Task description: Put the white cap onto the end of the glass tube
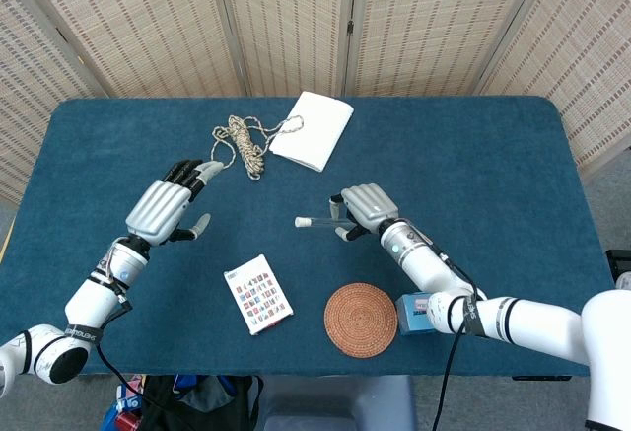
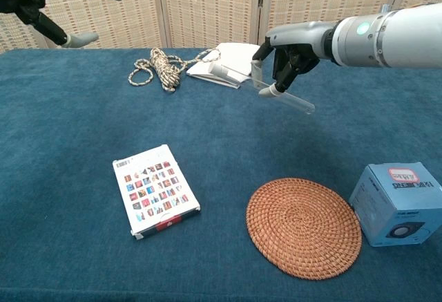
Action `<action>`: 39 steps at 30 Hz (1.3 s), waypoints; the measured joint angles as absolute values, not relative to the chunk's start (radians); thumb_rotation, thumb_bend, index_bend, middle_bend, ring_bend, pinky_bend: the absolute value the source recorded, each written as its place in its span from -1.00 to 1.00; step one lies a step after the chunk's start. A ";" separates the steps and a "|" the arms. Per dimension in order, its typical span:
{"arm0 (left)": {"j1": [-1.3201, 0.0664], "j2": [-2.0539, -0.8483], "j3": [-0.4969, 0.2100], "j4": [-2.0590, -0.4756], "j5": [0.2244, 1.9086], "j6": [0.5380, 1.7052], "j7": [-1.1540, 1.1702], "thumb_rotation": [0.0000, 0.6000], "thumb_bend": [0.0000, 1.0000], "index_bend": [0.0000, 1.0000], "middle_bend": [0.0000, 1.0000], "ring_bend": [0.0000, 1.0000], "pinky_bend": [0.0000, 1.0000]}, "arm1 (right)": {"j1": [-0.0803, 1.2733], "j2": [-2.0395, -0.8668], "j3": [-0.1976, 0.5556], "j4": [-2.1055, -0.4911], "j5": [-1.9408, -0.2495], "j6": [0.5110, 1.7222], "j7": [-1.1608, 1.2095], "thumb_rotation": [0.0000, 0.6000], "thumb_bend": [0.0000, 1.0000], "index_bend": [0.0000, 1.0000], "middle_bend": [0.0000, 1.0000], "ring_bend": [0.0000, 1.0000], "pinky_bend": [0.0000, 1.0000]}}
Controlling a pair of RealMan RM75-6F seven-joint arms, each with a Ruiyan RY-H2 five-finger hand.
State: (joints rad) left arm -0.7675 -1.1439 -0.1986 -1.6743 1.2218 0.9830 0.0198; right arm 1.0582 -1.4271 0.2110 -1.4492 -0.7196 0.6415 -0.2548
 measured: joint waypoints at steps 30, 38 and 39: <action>-0.726 -1.165 -0.187 -1.638 1.281 1.000 -0.018 0.99 -0.13 -1.00 -1.00 -1.00 -1.00 | 1.089 -1.702 0.178 -1.135 -0.661 0.706 -0.341 1.00 -0.55 0.09 1.00 1.00 1.00; -0.697 -1.147 -0.189 -1.624 1.267 1.015 -0.047 1.00 -0.13 -1.00 -1.00 -1.00 -1.00 | 1.042 -1.640 0.202 -1.204 -0.710 0.756 -0.296 1.00 -0.57 0.01 1.00 1.00 1.00; -0.687 -1.140 -0.188 -1.621 1.260 1.020 -0.053 1.00 -0.13 -1.00 -1.00 -1.00 -1.00 | 1.032 -1.622 0.205 -1.224 -0.720 0.769 -0.289 1.00 -0.57 0.02 1.00 1.00 1.00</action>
State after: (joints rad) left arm -0.6875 -1.1401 -0.1882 -1.6213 1.2602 1.0196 -0.0526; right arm 1.0317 -1.6218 0.2046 -1.2237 -0.7204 0.7686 -0.2890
